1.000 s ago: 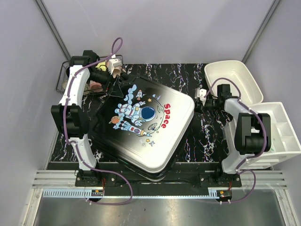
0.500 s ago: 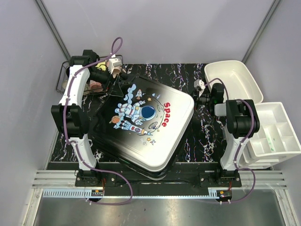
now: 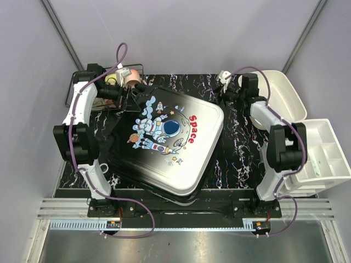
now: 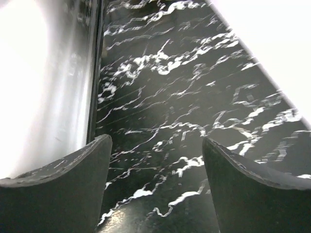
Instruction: Open, take out, and arrange the luggage
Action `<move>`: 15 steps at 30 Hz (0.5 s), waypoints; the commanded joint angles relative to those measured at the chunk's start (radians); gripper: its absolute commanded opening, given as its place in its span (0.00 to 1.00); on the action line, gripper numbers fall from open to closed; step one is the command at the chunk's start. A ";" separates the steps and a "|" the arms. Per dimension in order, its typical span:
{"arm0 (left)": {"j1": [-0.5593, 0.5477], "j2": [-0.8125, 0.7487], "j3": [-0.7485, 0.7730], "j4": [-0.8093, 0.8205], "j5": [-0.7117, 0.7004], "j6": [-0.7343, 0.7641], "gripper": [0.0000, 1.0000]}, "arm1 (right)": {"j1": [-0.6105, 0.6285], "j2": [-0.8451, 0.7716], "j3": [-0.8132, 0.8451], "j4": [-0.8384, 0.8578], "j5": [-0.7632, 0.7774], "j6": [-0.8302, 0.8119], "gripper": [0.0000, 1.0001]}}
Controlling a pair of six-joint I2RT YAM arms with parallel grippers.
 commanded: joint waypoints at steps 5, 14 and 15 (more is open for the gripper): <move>0.154 -0.172 -0.168 0.109 -0.084 -0.118 0.97 | 0.024 -0.240 0.205 -0.409 0.306 -0.009 0.87; 0.277 -0.336 -0.300 -0.267 -0.166 0.296 0.98 | 0.059 -0.542 0.178 -0.917 0.317 0.221 0.89; 0.287 -0.362 -0.337 -0.270 -0.217 0.343 0.98 | 0.064 -0.600 0.158 -0.942 0.309 0.258 0.90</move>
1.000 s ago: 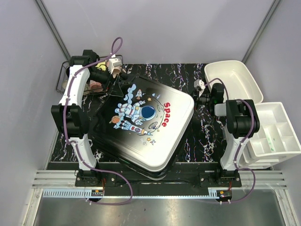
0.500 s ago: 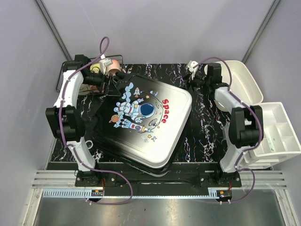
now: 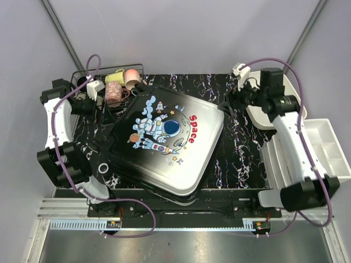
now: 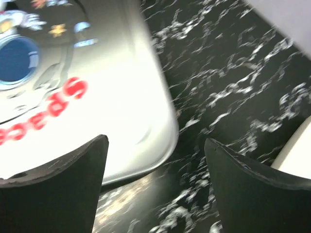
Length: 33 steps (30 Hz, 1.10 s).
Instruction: Open, take out, and arrange the luggage
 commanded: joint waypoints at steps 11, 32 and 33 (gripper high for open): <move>0.024 -0.400 -0.529 -0.221 -0.297 0.556 0.99 | 0.030 -0.249 0.156 -0.296 -0.082 0.644 0.98; -0.332 -0.346 -0.508 0.003 -0.059 0.057 0.88 | 0.023 -0.312 -0.283 -0.330 0.027 0.632 1.00; -0.332 -0.329 -0.501 -0.002 -0.045 0.057 0.88 | 0.023 -0.312 -0.297 -0.321 0.039 0.638 1.00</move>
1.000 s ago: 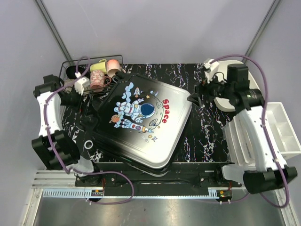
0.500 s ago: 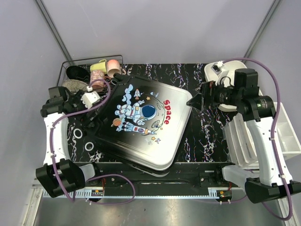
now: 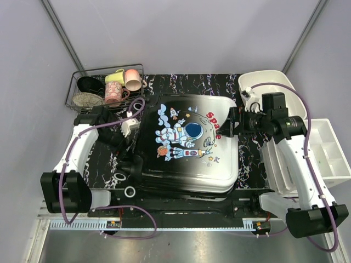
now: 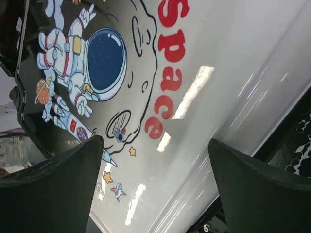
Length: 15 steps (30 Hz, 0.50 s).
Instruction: Open, take out, and arrange the luggage
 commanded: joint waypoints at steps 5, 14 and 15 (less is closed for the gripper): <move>-0.035 0.067 0.094 0.046 0.191 -0.139 0.88 | -0.001 0.006 -0.102 0.073 0.025 0.032 1.00; -0.058 0.250 0.218 0.420 0.202 -0.479 0.85 | -0.003 0.210 0.017 0.222 0.072 0.001 0.99; -0.062 0.285 0.250 0.443 0.207 -0.501 0.85 | -0.007 0.230 0.030 0.233 0.086 -0.001 0.99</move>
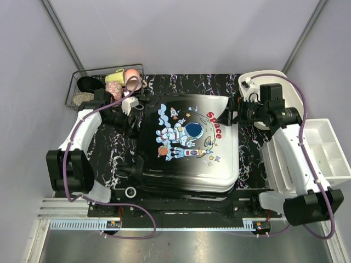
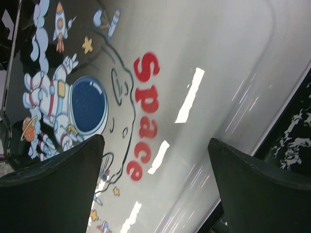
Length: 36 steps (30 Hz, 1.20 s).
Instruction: Open, take out, and arrange the luggage
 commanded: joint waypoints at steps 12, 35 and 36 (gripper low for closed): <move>-0.115 0.318 0.258 0.632 0.046 -0.625 0.86 | -0.038 0.466 0.285 0.245 0.096 -0.084 0.96; -0.190 -0.525 0.083 -0.455 -0.007 0.442 0.99 | -0.002 -0.407 0.072 -0.663 -0.155 -0.939 1.00; -0.213 -0.556 0.065 -0.454 -0.012 0.440 0.99 | -0.002 -0.424 0.060 -0.682 -0.160 -1.015 1.00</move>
